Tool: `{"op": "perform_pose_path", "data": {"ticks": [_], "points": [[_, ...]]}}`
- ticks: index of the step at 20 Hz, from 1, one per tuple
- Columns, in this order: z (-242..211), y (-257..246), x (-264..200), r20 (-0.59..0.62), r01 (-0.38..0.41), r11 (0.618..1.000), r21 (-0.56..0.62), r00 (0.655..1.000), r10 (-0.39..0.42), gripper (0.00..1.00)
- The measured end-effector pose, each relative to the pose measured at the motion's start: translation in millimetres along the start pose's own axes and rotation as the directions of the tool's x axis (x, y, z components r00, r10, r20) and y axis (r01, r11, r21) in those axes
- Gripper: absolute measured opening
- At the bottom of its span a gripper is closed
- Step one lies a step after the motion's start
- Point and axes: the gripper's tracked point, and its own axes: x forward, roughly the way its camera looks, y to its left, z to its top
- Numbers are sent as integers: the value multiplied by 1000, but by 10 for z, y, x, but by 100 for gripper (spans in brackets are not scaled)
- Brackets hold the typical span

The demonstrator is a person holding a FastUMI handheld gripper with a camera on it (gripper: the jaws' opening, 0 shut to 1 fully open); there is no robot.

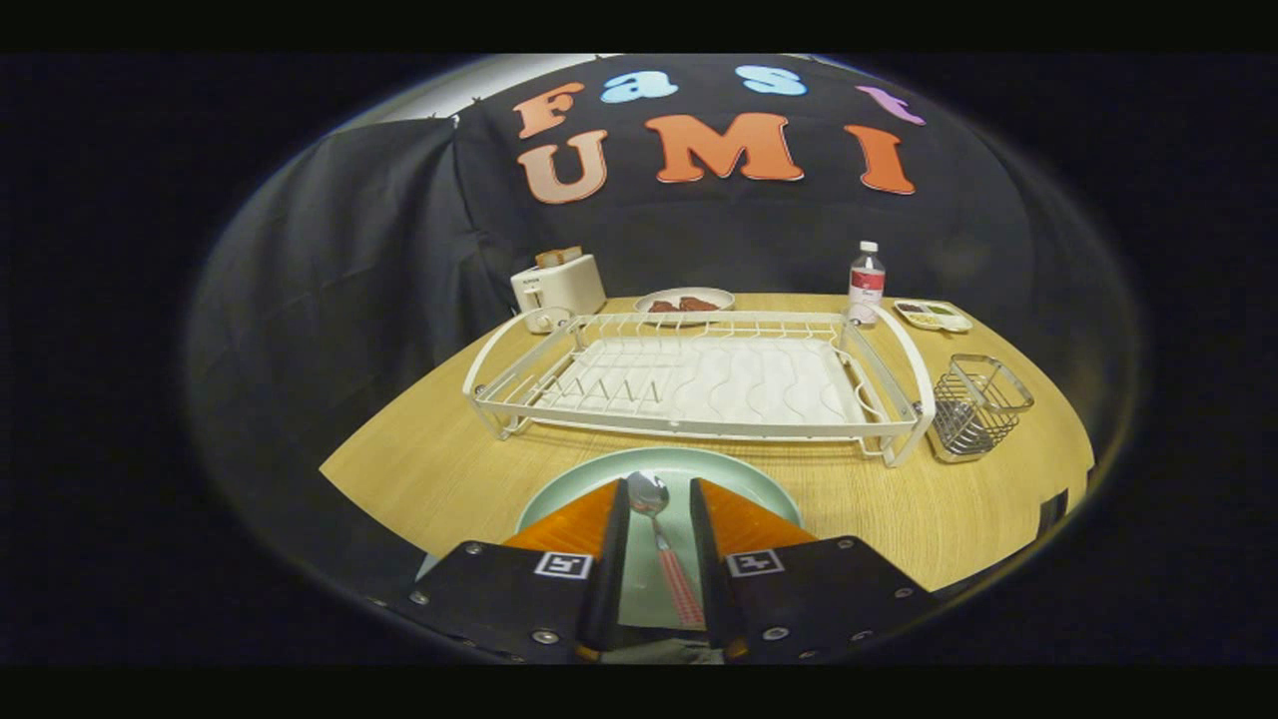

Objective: Take the plate from the dish rack, then take the spoon from the basket and place it into the plate.

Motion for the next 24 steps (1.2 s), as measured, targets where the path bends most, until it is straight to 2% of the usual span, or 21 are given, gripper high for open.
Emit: {"op": "perform_pose_path", "data": {"ticks": [1, 2, 3, 6, 7, 11, 15, 24], "points": [[21, -16, -10, 4, 3, 1000, 0, 1000, -3, 41], [60, -32, -20, 9, 4, 1000, -2, 1000, -4, 56], [100, -55, -27, 14, 10, 1000, -4, 1000, -10, 63], [215, -156, -52, 30, 29, 1000, -2, 999, -29, 91], [269, -199, -70, 36, 40, 999, -2, 999, -39, 96], [529, -404, -171, 62, 81, 997, 6, 995, -81, 98], [1031, -704, -359, 133, 137, 989, 51, 981, -143, 98], [2020, -1265, -947, 316, 272, 957, 101, 903, -290, 97]]}}
